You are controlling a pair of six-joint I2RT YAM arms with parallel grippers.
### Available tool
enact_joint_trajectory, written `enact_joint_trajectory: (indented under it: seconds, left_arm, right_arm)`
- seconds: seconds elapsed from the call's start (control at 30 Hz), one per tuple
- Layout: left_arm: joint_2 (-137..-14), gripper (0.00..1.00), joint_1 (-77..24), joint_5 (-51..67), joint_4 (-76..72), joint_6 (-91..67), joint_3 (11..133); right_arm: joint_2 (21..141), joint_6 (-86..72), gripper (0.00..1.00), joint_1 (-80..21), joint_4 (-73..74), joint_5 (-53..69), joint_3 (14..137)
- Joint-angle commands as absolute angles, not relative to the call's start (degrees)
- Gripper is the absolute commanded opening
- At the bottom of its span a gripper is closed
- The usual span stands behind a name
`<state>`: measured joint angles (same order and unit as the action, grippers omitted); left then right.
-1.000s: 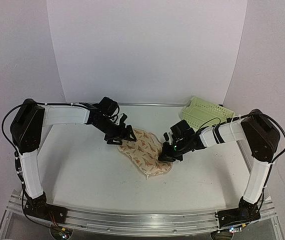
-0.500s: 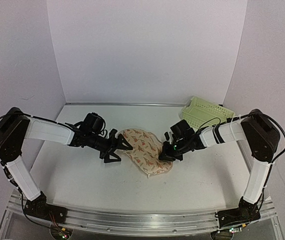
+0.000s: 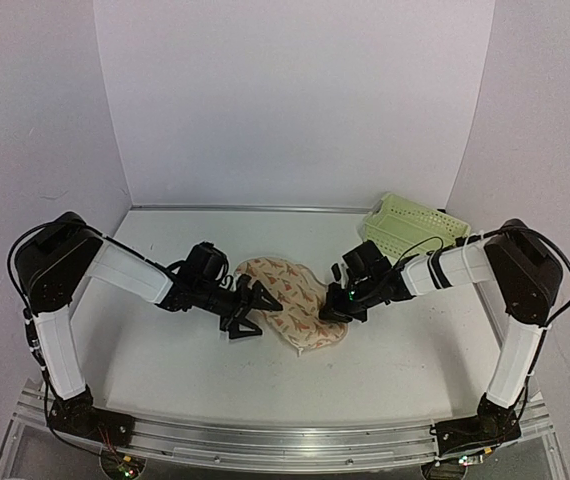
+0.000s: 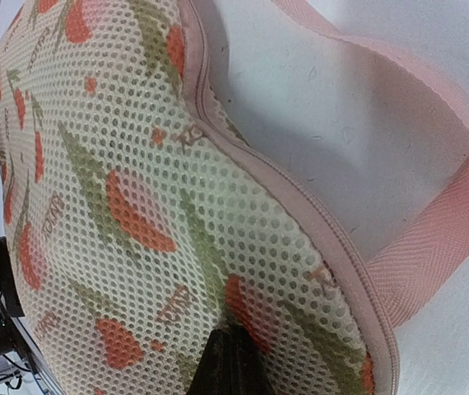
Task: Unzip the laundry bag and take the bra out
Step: Pick up the laundry bag at the center of the board.
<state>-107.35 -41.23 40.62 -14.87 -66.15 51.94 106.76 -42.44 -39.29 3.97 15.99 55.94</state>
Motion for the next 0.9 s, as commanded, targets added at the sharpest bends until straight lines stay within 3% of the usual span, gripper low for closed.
enact_joint_trajectory:
  seconds: [0.0,0.6,0.87]
  left_arm:
    - [-108.6,0.86,-41.4,42.0,-21.8,-69.3,52.8]
    - [-116.4,0.71,-42.7,45.9,-31.0,-74.2,55.3]
    - [-118.0,0.43,-42.9,46.1,-33.3,-75.8,57.7]
  right_arm:
    - [105.0,-43.1,0.00,-39.1,5.3,13.1,54.9]
    - [104.8,-43.2,0.00,-39.1,4.6,13.7,54.6]
    - [104.8,-42.7,0.00,-39.1,4.4,14.5,54.4]
